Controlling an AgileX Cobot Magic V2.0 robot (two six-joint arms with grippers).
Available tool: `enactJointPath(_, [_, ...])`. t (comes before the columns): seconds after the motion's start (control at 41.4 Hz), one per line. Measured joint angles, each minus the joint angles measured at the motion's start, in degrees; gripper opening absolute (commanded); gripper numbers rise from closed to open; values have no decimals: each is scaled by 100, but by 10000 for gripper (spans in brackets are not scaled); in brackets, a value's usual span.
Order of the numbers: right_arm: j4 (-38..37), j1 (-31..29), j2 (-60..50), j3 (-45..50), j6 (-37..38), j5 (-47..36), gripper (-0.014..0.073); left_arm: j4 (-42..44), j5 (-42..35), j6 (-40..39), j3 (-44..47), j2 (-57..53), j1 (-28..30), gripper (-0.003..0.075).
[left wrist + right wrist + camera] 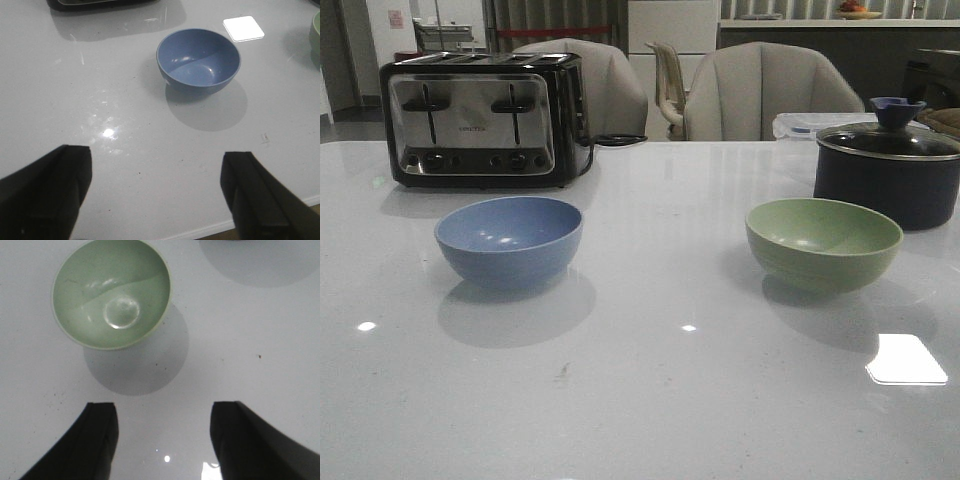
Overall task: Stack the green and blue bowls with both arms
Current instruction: 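Lower the right gripper onto the rim of the pale green bowl, then lift the green bowl with the right gripper toward the blue bowl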
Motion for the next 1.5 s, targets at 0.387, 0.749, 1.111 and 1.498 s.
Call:
enactJointPath(0.387, [265, 0, 2678, -1496, 0, -66, 514, 0, 0, 0, 0, 0, 0, 584])
enactJointPath(0.749, [398, 0, 4216, -2367, 0, -202, 416, 0, 0, 0, 0, 0, 0, 584])
enactJointPath(1.111, [432, 0, 4363, -2465, 0, -201, 113, 0, 0, 0, 0, 0, 0, 584])
enactJointPath(1.498, [432, 104, 3322, -2465, -65, -69, 40, 0, 0, 0, 0, 0, 0, 584])
